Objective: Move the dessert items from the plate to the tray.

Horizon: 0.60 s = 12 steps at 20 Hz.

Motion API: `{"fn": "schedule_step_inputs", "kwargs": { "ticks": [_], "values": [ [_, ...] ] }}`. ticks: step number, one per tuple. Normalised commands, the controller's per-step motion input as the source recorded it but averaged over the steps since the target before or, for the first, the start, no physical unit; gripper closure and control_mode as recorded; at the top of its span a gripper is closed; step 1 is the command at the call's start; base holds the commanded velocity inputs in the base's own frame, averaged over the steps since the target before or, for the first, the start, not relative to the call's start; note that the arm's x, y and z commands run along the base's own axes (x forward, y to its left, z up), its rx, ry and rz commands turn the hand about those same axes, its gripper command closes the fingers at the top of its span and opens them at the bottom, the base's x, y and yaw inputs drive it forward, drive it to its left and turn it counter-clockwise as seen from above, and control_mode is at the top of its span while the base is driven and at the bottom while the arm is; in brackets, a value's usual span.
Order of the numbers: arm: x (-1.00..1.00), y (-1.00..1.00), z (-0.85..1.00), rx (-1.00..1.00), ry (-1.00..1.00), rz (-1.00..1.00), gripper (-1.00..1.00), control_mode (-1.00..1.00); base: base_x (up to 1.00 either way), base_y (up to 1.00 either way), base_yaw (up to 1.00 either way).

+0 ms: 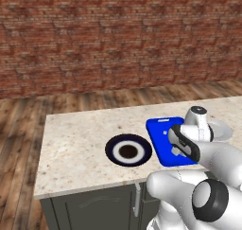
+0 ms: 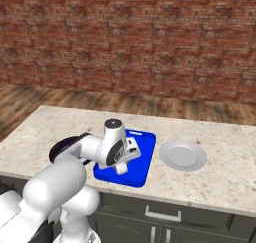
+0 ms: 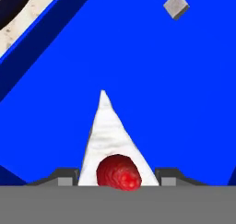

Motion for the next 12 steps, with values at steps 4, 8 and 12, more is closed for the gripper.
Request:
{"fn": "schedule_step_inputs", "kwargs": {
  "ticks": [4,8,12],
  "values": [
    [0.00,0.01,-0.27,0.00,0.00,0.00,1.00,-1.00,0.00,0.00,0.00],
    [0.00,0.07,-0.11,0.00,0.00,0.00,1.00,-1.00,0.00,0.00,0.00],
    [0.00,0.04,-0.03,0.00,0.00,0.00,1.00,-1.00,0.00,0.00,0.00]
  ]
}}
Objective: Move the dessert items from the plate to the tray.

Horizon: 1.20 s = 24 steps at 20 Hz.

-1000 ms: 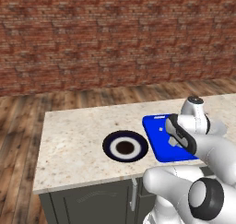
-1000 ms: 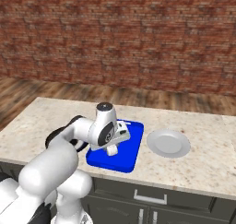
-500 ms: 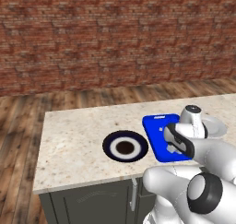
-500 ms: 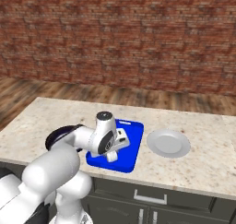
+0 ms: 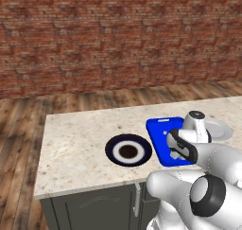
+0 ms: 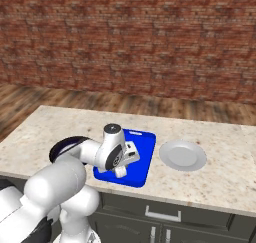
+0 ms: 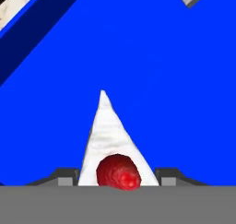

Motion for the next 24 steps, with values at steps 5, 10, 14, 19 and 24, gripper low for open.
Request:
{"fn": "schedule_step_inputs", "kwargs": {
  "ticks": [5,10,14,19,24],
  "values": [
    [0.00,0.00,-0.03,0.00,0.00,0.00,1.00,-1.00,0.00,0.00,0.00],
    [0.00,0.03,-0.09,0.00,0.00,0.00,-1.00,-1.00,0.00,0.00,0.00],
    [0.00,0.00,0.00,0.00,0.00,0.00,-1.00,-1.00,0.00,0.00,0.00],
    [-0.01,0.00,0.00,0.00,0.01,0.00,-1.00,-1.00,0.00,0.00,0.00],
    [-0.13,-0.01,0.35,0.00,0.00,-0.02,-1.00,-1.00,0.00,0.00,0.00]
  ]
}}
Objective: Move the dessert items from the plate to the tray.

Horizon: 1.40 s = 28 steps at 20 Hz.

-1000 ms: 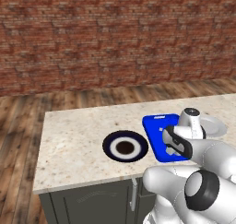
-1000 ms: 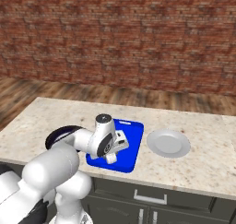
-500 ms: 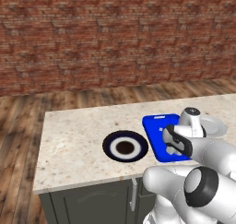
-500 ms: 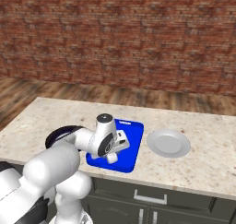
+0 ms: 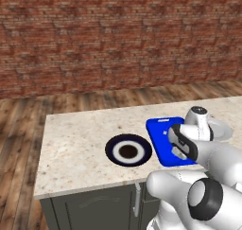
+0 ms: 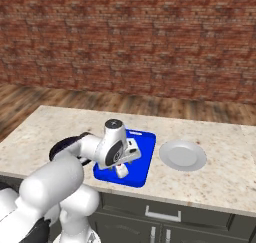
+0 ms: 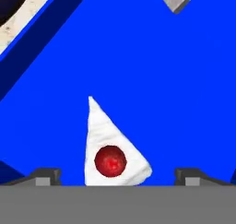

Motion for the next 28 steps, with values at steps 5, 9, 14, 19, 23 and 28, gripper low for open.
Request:
{"fn": "schedule_step_inputs", "kwargs": {
  "ticks": [5,9,14,19,23,28],
  "values": [
    [-0.29,0.00,0.69,0.00,0.00,0.00,-1.00,-1.00,0.00,0.00,0.00],
    [-0.39,0.00,0.95,0.00,0.00,-0.02,-1.00,-1.00,0.00,0.00,0.00],
    [-0.51,0.04,1.00,0.00,0.00,-0.07,-1.00,-1.00,0.00,0.00,0.00],
    [-0.37,0.36,0.58,0.01,0.02,-0.31,-1.00,-1.00,0.00,0.00,0.00],
    [0.16,0.50,0.07,0.19,-0.09,-0.57,-1.00,-1.00,0.00,0.00,0.00],
    [0.01,0.78,0.11,0.17,-0.24,-0.48,-1.00,-1.00,0.00,0.00,0.00]
  ]
}}
